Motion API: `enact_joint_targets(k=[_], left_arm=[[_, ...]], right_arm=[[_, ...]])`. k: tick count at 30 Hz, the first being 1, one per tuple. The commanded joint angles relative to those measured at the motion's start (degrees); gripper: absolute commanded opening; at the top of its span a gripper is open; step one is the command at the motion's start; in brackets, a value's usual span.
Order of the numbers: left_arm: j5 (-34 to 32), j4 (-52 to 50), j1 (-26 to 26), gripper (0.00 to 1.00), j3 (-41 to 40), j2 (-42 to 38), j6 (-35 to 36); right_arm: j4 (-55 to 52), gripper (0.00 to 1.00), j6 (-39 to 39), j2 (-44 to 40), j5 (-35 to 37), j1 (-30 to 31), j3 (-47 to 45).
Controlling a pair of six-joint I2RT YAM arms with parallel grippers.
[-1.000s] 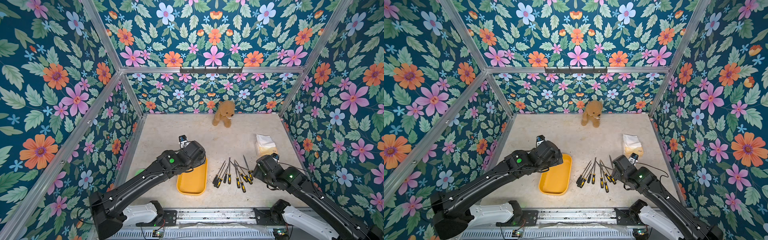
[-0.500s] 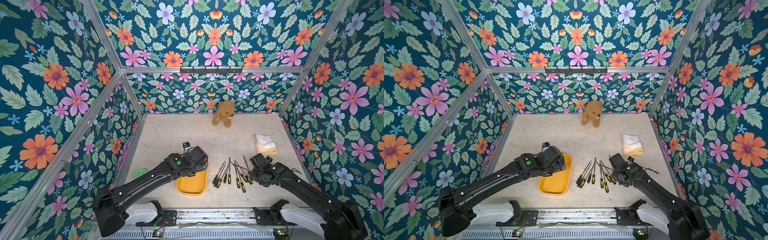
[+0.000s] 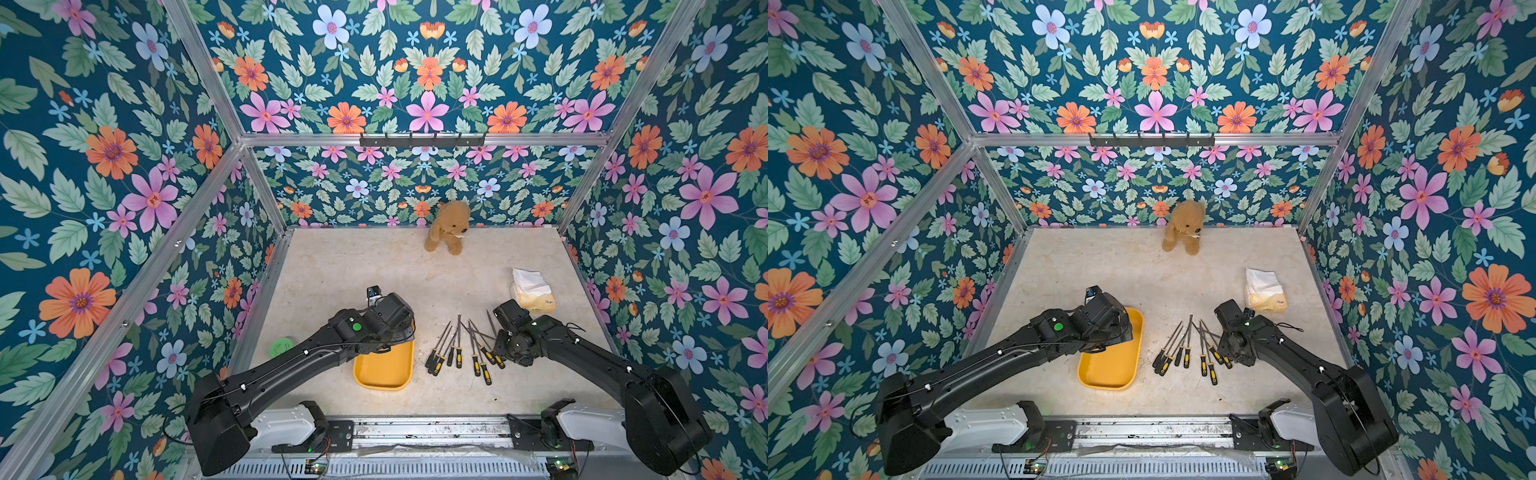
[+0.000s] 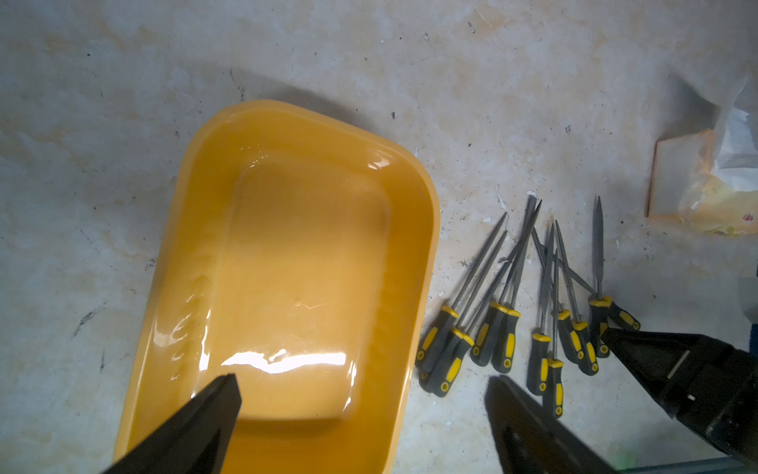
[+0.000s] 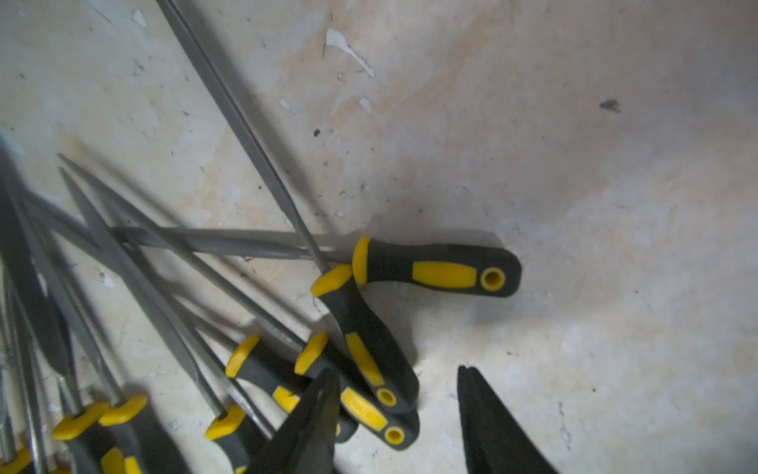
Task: Put the file tool into the storage box
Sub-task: Pick up the file tool from the center of the board, then place the file tool in the storage box.
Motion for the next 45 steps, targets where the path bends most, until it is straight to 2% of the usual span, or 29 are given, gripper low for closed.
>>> enact_joint_targets(k=[1,7,13,16,19,23,26,29,32,34,37,40,45], left_arm=[[-0.22,1.09,0.25,1.0,-0.06,0.11,0.67],[-0.33,1.03,0.83,1.0,-0.53,-0.05,0.76],[0.28,1.42,3.05,1.0,-1.0,-0.32,2.36],[0.79,1.64,4.29,1.0,-0.24,0.16,3.88],[1.23,1.64,5.28,1.0,1.24,0.47,5.53],[2.52,2.65,6.28,0.99,3.31,0.73,6.95],[6.75,7.16,7.06,1.0,5.07,0.9,6.89],[16.06,19.82,7.17,1.0,4.84,1.88,3.62],[25.56,39.4,7.18,1.0,1.05,4.5,-3.79],[28.4,47.67,6.96,1.0,0.92,7.59,-7.5],[27.95,46.92,5.95,1.0,4.7,11.89,-6.53],[29.15,48.09,5.86,0.99,5.11,14.5,-6.86],[31.8,48.72,4.68,0.89,6.42,17.98,-6.83]], right_arm=[[2.15,0.49,-2.54,2.17,-0.57,-0.15,0.86],[4.77,0.44,-4.12,6.48,-2.36,-0.15,0.6],[5.76,0.16,-5.38,8.37,-2.19,-0.23,1.06],[5.11,0.06,-7.15,7.76,-2.65,-0.24,2.73],[1.38,0.0,-9.2,5.23,-2.57,-0.28,5.9],[-5.29,0.0,-11.12,-0.22,-3.44,-0.23,10.4],[-10.25,0.0,-12.36,-6.12,-6.68,-0.16,13.76],[-7.62,0.0,-11.85,-15.83,-14.14,2.79,13.5],[-1.62,0.0,-5.61,-24.35,-18.78,7.46,8.94],[1.43,0.0,-1.23,-27.53,-19.18,10.46,5.57],[5.56,0.0,4.28,-31.05,-17.34,14.42,2.05],[8.2,0.0,6.54,-31.22,-16.7,16.81,0.92],[9.1,0.0,6.96,-27.1,-14.92,20.31,1.02]])
